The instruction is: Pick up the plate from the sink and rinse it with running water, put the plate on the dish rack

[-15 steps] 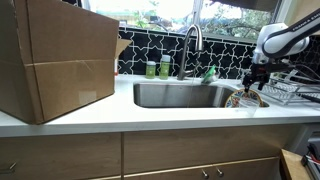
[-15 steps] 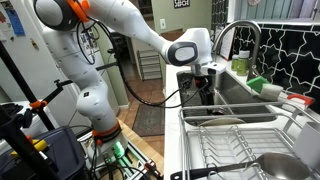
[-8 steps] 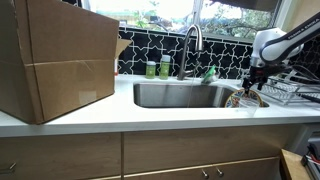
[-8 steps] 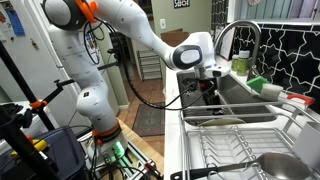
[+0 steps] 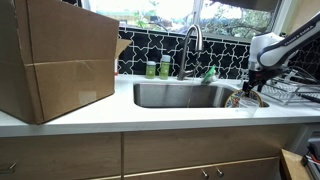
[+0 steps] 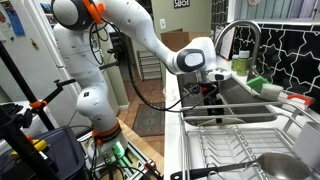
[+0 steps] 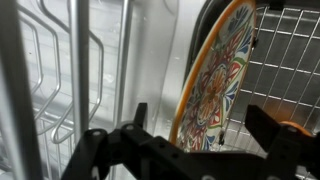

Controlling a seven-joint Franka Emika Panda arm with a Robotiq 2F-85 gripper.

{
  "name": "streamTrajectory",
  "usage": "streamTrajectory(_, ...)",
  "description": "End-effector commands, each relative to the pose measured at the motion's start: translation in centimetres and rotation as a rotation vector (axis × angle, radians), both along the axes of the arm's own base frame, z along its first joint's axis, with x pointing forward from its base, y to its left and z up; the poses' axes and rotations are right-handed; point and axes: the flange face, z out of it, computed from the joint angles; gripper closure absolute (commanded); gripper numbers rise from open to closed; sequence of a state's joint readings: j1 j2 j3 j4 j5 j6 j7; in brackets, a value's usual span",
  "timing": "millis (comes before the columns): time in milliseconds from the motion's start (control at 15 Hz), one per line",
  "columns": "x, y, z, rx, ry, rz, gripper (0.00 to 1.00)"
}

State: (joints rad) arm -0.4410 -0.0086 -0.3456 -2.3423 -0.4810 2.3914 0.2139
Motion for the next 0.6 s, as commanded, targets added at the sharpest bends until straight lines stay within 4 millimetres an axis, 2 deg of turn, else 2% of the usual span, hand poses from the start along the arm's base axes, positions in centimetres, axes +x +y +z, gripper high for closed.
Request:
streamTrajectory(0, 0.5, -0.4, -1.0, -0.004, -0.012, -0.012, 0.0)
streamTrajectory(533, 1.4, -0.5, -2.1, -0.009, -0.029, -0.003, 0.0)
